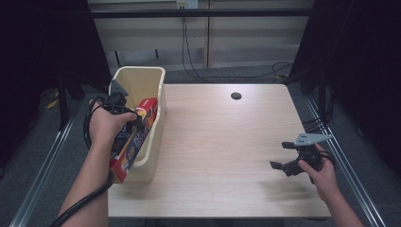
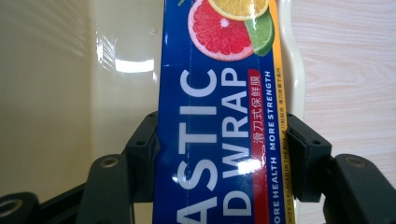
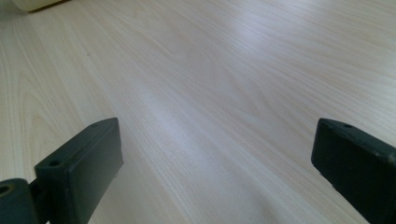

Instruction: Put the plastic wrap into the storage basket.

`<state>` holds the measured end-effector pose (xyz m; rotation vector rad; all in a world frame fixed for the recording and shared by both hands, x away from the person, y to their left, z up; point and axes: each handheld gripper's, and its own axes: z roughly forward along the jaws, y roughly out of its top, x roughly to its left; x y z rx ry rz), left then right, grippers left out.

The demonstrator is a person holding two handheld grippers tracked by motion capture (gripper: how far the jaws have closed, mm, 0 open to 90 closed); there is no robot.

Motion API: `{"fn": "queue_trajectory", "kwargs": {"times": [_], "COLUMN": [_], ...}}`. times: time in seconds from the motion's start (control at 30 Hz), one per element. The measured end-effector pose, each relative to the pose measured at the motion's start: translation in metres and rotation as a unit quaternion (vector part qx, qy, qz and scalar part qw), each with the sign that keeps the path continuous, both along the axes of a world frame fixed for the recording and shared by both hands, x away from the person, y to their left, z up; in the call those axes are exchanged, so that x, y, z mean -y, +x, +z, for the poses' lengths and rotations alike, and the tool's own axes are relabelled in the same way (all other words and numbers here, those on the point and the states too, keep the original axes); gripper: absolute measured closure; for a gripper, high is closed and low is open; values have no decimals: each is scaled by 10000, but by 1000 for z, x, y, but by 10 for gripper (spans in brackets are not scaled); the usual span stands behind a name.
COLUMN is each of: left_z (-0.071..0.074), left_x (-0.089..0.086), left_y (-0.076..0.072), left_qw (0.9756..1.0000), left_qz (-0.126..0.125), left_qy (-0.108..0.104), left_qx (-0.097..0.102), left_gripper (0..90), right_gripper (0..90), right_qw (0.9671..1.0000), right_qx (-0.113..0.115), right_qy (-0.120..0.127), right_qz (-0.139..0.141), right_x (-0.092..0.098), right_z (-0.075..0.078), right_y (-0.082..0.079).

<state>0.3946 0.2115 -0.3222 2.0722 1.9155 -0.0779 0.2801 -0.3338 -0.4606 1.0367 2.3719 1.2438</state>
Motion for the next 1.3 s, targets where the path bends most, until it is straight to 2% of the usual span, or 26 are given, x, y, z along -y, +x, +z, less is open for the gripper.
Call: {"fn": "queue_trajectory", "kwargs": {"times": [0.23, 0.37, 0.43, 0.63, 0.97, 1.0, 1.07, 1.13, 1.17, 1.23, 1.3], "left_z": [-3, -6, -7, -8, -8, -8, -1, 7, 10, 16, 18], "left_x": [0, 0, 0, 0, 2, 1, -1, -1, -1, -1, 1], "left_y": [1, 2, 2, 3, 4, 5, 5, 4, 4, 3, 2], "left_qw": [9999, 9999, 9999, 9997, 9996, 9997, 9996, 9997, 9997, 9995, 9994], "left_qz": [38, 56, 86, 109, 100, 102, 204, 183, 164, 122, 95], "left_qy": [-15, 36, -13, 13, 50, 63, -55, -146, -163, -283, -263], "left_qx": [-119, -84, -136, -211, -251, -219, -186, 12, 15, 122, 214], "left_gripper": [402, 400, 400, 398, 385, 379, 384, 415, 423, 408, 368], "right_gripper": [18, 18, 18, 18, 18, 18, 18, 18, 18, 18, 18], "right_qw": [10000, 10000, 10000, 10000, 10000, 10000, 10000, 10000, 10000, 10000, 10000], "right_qx": [-11, -13, -16, -18, -8, -11, -11, -4, -14, -1, 10], "right_qy": [-10, -16, -14, -13, -20, -29, -30, -38, -25, -35, -36], "right_qz": [-14, -2, -6, 1, 19, 12, 9, 0, 18, 12, 21], "right_x": [0, 0, 0, 0, -1, -1, -2, -2, -1, -2, -2], "right_z": [0, 0, 0, 0, 0, 0, 0, 0, 0, 0, 0], "right_y": [0, 0, 0, 0, 0, 0, 0, 0, 0, 0, 0]}}
